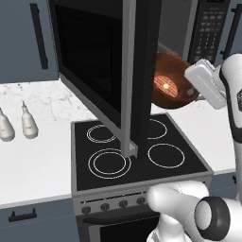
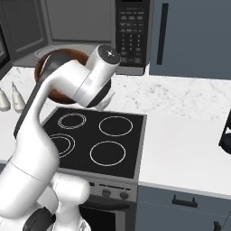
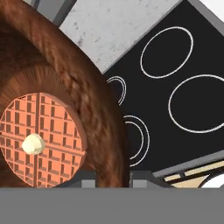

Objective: Open the microwave, place the bowl with waffle inside the microwave, then close the microwave door and turn it on.

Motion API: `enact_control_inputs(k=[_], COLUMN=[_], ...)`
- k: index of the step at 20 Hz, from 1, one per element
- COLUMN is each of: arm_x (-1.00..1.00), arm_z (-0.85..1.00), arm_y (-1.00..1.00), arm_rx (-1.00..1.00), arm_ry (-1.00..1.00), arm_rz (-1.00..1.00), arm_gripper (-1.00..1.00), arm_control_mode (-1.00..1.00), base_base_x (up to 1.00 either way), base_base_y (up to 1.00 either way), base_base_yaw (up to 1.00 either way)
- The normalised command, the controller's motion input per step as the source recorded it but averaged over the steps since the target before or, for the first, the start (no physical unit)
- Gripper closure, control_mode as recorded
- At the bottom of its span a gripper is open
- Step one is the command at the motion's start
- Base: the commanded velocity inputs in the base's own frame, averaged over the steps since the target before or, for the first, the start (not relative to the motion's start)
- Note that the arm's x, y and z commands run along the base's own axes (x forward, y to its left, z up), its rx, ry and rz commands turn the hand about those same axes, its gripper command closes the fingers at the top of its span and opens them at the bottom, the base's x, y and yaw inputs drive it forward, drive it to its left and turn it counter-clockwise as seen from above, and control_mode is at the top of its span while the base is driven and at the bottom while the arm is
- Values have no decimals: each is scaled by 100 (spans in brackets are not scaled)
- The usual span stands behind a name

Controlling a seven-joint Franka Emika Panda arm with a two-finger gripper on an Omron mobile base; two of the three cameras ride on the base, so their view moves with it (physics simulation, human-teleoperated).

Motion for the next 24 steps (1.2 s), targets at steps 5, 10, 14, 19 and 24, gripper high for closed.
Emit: enact_control_inputs(k=[5,10,14,19,24], arm_x=[44,46,31,19,10], arm_z=[38,35,30,19,23], arm_y=[56,57,44,25,5], arm_rx=[2,0,-1,-4,-1], arm_ry=[0,-1,-6,-10,-5], arm_rz=[0,-1,-14,-25,-13], arm_gripper=[100,100,100,100,100], arm_control_mode=[-100,-100,-100,-100,-100], base_base_x=[0,0,0,0,0], base_base_y=[0,0,0,0,0], base_base_yaw=[0,0,0,0,0])
